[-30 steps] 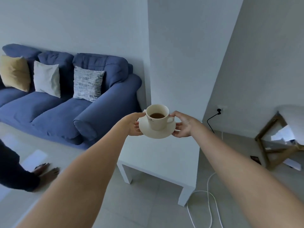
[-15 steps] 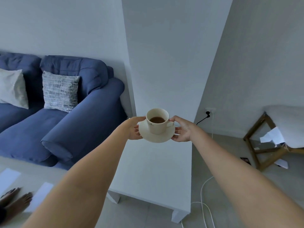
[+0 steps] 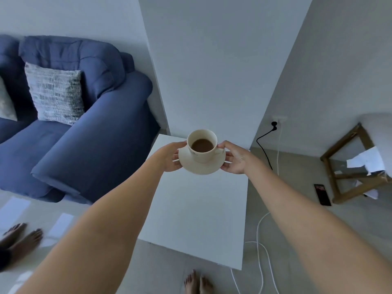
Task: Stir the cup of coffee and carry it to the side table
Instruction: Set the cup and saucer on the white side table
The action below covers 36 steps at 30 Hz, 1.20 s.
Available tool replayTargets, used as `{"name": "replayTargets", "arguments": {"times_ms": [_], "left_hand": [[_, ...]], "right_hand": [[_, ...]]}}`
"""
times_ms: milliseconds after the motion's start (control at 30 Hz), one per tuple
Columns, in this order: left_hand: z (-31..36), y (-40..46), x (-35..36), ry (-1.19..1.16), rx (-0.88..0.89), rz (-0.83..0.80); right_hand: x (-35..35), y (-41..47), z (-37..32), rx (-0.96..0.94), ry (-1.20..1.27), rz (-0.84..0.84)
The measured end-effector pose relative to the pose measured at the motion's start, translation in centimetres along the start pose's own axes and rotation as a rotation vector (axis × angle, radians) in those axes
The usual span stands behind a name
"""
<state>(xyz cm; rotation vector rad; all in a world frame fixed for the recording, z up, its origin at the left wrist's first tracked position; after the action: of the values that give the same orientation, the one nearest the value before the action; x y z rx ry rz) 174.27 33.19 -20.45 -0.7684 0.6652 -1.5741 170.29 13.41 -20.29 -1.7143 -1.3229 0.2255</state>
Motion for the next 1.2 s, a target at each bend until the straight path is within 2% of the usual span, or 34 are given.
{"name": "replayTargets", "arguments": {"times_ms": [300,567,1000,1200], "left_hand": [[-4.7,9.2,-1.2,0.018,-0.102,-0.037],[-9.7,16.9,-4.3,0.037,-0.22,-0.005],[-13.2,23.5,-6.6,0.022,-0.275,0.01],[-14.2,24.7,-7.0,-0.021,-0.287,0.071]], "right_hand": [[-3.2,9.3,4.5,0.113,0.03,0.061],[-5.3,16.9,9.7,0.149,0.009,0.111],[-6.4,23.0,14.1,0.169,0.036,0.197],[-6.4,23.9,14.5,0.162,0.026,0.204]]}}
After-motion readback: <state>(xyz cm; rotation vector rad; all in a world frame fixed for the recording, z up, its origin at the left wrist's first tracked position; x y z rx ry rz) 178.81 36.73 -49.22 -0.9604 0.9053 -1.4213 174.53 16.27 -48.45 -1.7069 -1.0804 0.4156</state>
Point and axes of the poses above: each hand's wrist, its own y-axis towards the middle knuckle, its own x-axis out of the palm, z = x × y, the point moved 7 cm from there along y, towards the middle knuckle, and after that the axes turned 7 degrees about y, right-handed, at the moved point
